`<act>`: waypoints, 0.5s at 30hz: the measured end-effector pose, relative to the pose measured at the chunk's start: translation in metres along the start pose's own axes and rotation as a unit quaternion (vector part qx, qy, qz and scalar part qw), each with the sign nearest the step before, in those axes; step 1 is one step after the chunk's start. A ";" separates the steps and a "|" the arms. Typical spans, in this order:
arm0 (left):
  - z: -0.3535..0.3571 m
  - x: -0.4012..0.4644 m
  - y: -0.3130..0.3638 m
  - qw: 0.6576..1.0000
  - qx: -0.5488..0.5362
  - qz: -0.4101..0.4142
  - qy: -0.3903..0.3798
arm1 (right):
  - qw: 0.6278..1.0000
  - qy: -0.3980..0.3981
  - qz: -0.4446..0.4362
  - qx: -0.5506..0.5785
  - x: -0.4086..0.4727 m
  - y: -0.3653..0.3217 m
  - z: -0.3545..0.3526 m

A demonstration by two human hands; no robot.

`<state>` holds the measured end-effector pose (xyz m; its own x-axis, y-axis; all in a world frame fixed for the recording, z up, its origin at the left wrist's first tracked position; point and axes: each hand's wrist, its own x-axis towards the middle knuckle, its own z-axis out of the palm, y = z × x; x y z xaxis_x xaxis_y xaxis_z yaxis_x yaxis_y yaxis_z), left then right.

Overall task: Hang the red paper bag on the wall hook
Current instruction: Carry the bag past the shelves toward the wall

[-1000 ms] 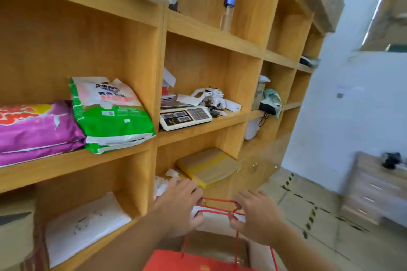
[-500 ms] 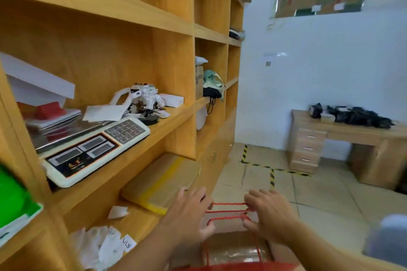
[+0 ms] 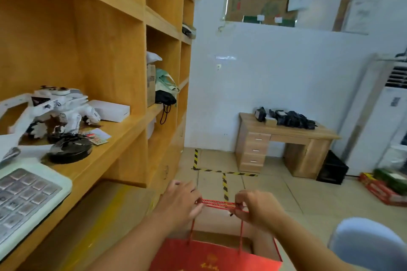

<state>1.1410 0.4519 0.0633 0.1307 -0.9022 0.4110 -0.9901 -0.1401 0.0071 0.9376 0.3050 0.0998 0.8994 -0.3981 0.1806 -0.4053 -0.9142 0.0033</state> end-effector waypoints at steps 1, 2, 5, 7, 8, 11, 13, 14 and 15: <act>0.008 0.013 -0.009 1.000 -0.004 0.003 0.007 | 1.000 -0.001 0.009 0.000 0.013 0.004 0.000; 0.016 0.025 -0.017 1.000 -0.011 0.002 0.011 | 1.000 -0.002 0.016 -0.001 0.025 0.009 0.001; 0.041 0.062 -0.037 0.999 -0.021 0.023 0.029 | 1.000 0.011 0.027 -0.010 0.060 0.028 0.008; 0.058 0.091 -0.053 0.998 -0.011 0.045 0.030 | 0.999 0.029 0.017 -0.017 0.084 0.046 0.017; 0.066 0.106 -0.062 0.998 -0.002 0.054 0.031 | 0.999 0.039 0.009 -0.023 0.097 0.058 0.024; 0.090 0.155 -0.082 0.994 0.028 0.083 0.058 | 0.996 0.071 -0.017 -0.049 0.139 0.100 0.045; 0.106 0.187 -0.092 0.994 0.028 0.087 0.061 | 0.992 0.100 -0.030 -0.066 0.167 0.131 0.060; 0.112 0.204 -0.099 0.994 0.024 0.090 0.054 | 0.990 0.113 -0.036 -0.070 0.180 0.145 0.067; 0.118 0.220 -0.106 0.994 0.020 0.092 0.046 | 0.989 0.123 -0.043 -0.066 0.194 0.158 0.071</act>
<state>1.2803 0.2199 0.0459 -0.0602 -0.8735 0.4831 -0.9937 0.0067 -0.1117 1.0595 0.0779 0.0656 0.8715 -0.2734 0.4071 -0.3608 -0.9197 0.1549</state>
